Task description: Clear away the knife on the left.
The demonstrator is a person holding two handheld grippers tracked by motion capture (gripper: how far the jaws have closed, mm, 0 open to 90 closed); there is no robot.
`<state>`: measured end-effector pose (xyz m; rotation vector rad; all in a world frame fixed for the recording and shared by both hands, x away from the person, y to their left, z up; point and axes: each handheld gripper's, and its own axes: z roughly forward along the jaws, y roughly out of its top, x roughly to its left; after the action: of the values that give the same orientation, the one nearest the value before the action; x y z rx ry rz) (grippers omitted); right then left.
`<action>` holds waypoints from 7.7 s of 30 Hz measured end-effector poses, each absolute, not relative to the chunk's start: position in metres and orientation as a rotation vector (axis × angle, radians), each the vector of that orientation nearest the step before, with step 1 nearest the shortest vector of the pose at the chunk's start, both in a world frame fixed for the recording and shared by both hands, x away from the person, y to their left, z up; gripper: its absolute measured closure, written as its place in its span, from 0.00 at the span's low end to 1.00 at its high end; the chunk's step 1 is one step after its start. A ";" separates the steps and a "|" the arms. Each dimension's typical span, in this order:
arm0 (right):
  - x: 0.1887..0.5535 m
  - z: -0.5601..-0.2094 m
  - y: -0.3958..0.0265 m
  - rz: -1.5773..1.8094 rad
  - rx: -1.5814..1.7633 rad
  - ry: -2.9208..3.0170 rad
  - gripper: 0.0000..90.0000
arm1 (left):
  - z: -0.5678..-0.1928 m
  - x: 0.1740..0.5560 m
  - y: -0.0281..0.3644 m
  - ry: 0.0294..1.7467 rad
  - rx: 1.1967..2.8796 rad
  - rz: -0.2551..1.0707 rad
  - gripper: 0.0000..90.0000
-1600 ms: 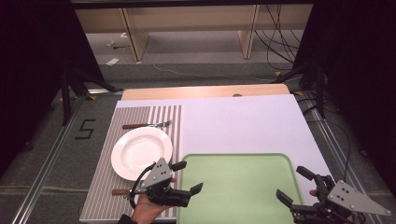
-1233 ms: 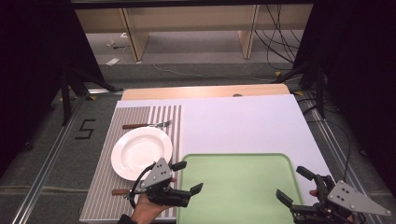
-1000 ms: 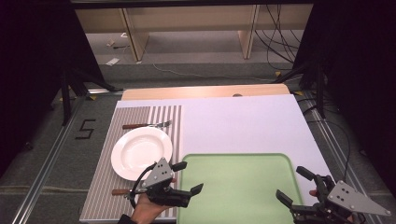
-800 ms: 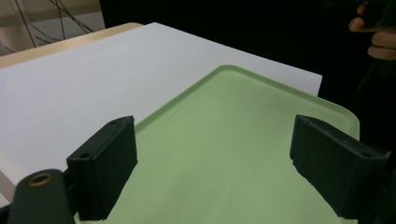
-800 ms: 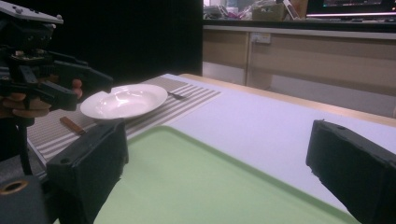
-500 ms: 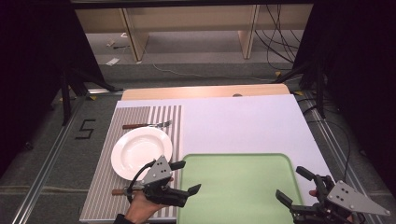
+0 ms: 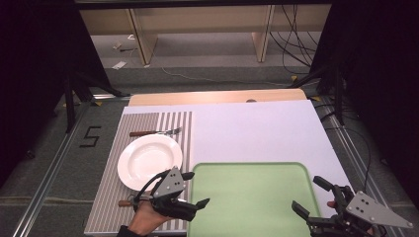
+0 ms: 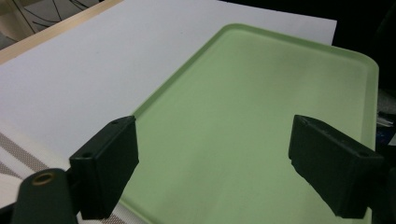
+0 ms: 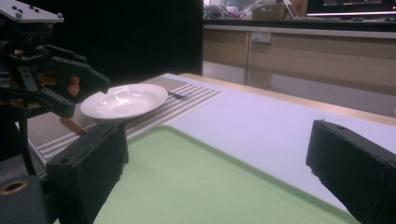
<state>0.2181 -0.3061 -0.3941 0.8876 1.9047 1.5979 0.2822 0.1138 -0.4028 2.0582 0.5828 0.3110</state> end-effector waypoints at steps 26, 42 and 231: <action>0.218 -0.394 -0.306 1.598 0.891 1.908 0.07 | -0.415 0.285 0.164 0.651 2.285 0.329 0.18; 0.218 -0.394 -0.306 1.597 0.887 1.910 0.07 | -0.421 0.285 0.194 0.700 2.483 0.277 0.19; 0.219 -0.395 -0.304 1.593 0.888 1.919 0.07 | -0.432 0.299 0.061 0.766 2.460 -0.214 0.85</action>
<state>0.2185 -0.3040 -0.3950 0.8879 1.9191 1.5935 0.2994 0.0611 -0.4325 2.4597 0.7656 -0.2141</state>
